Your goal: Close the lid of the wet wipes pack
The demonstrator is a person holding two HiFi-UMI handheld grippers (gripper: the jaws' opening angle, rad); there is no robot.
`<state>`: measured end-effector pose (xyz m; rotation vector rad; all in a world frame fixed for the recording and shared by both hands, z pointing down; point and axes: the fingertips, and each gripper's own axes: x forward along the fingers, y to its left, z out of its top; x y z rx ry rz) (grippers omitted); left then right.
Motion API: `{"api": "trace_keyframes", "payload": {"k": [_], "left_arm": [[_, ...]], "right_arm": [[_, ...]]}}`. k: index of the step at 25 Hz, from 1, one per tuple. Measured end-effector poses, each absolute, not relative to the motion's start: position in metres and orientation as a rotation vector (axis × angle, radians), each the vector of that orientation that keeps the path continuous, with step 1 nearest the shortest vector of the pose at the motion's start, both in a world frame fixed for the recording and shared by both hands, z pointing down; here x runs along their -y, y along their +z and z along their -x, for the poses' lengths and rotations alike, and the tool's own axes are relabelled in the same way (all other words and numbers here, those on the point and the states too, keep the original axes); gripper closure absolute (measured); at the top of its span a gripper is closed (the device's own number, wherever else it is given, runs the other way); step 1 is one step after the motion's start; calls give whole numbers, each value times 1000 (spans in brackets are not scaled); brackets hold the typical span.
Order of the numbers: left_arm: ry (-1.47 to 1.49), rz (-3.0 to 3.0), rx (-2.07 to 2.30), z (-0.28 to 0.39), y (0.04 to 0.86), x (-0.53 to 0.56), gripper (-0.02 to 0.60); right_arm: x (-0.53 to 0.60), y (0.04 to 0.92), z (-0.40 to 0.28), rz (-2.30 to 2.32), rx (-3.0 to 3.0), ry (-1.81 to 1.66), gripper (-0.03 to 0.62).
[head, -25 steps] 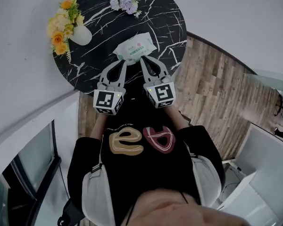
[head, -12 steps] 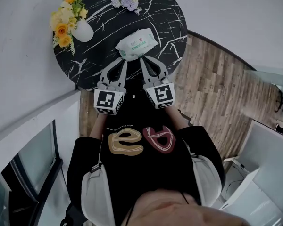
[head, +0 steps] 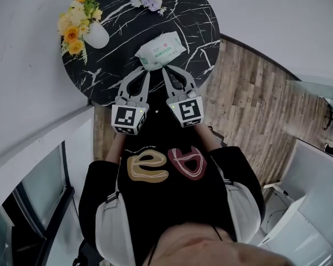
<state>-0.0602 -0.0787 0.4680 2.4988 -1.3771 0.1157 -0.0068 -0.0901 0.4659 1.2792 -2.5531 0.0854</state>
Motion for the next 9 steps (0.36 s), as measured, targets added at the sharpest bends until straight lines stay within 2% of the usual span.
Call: {"api": "trace_keyframes", "payload": {"k": [9], "left_arm": [[104, -2494, 1390, 61, 468, 85, 563]], "right_arm": [[90, 475, 5, -1242, 2525, 96, 583]]}}
